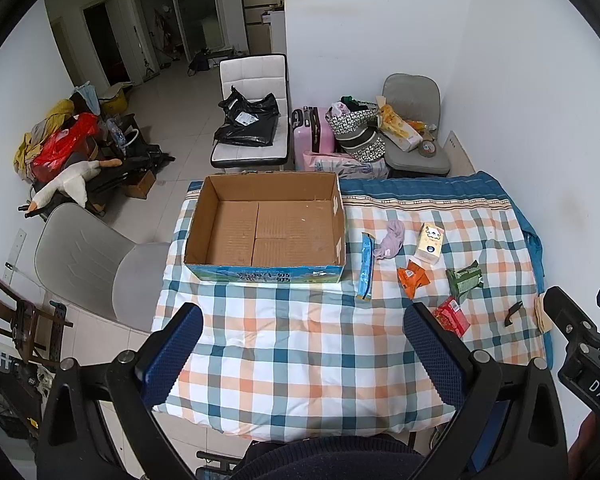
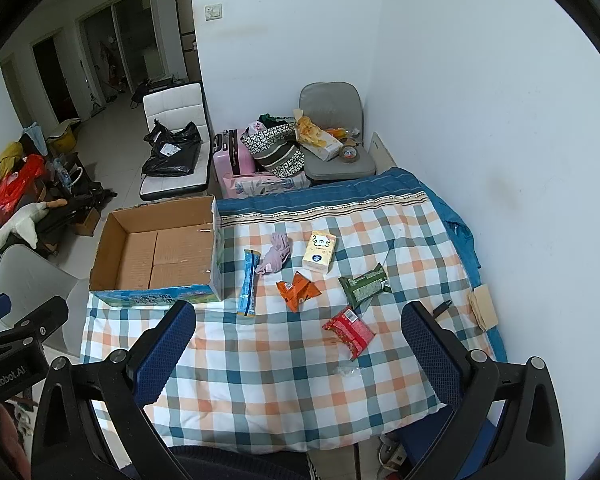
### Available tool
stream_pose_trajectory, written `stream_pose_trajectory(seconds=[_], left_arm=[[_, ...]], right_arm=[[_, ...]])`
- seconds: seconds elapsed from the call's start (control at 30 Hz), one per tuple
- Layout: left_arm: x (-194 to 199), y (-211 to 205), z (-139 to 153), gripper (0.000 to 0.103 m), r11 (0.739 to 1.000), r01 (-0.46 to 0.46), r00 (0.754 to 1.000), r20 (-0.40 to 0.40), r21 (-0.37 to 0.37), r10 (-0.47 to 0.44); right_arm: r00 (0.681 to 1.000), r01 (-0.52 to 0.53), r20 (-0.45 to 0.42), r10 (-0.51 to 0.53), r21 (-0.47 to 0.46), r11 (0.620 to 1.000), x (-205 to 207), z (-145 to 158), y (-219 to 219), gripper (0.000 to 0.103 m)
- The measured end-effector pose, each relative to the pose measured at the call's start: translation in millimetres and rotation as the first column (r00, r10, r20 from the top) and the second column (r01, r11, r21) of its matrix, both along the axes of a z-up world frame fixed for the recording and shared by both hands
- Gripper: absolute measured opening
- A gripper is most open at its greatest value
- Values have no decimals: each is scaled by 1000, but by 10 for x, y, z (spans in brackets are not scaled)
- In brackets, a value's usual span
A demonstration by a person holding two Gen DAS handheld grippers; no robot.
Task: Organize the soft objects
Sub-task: 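Grasp the yellow tissue pack with the left tool while the right tool grasps the green snack bag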
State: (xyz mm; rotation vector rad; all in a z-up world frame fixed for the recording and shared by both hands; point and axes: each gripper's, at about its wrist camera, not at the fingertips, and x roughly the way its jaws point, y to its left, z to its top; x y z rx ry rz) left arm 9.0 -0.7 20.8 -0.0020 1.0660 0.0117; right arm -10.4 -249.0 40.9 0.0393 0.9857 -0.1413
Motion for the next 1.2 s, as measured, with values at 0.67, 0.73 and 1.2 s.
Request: stream_pose_trajectory(seconds=[0.67,0.73,1.2], left_arm=[[692,-622,-698,103,990,126,987,-93,-65,-131],[886,-830,-934,103,984,159,978,-125,-75,-167],[2425,-2254,-2653,99,946,315,861,-399,-69,-316]], right_arm=[[975,198,-111,-193,33,980,345,-705,-915,103],[957,244,-168,-234,39,969,441,-981,-1190,103],[765,538,-561,-317,286,793,1474,-3499,-2535,103]])
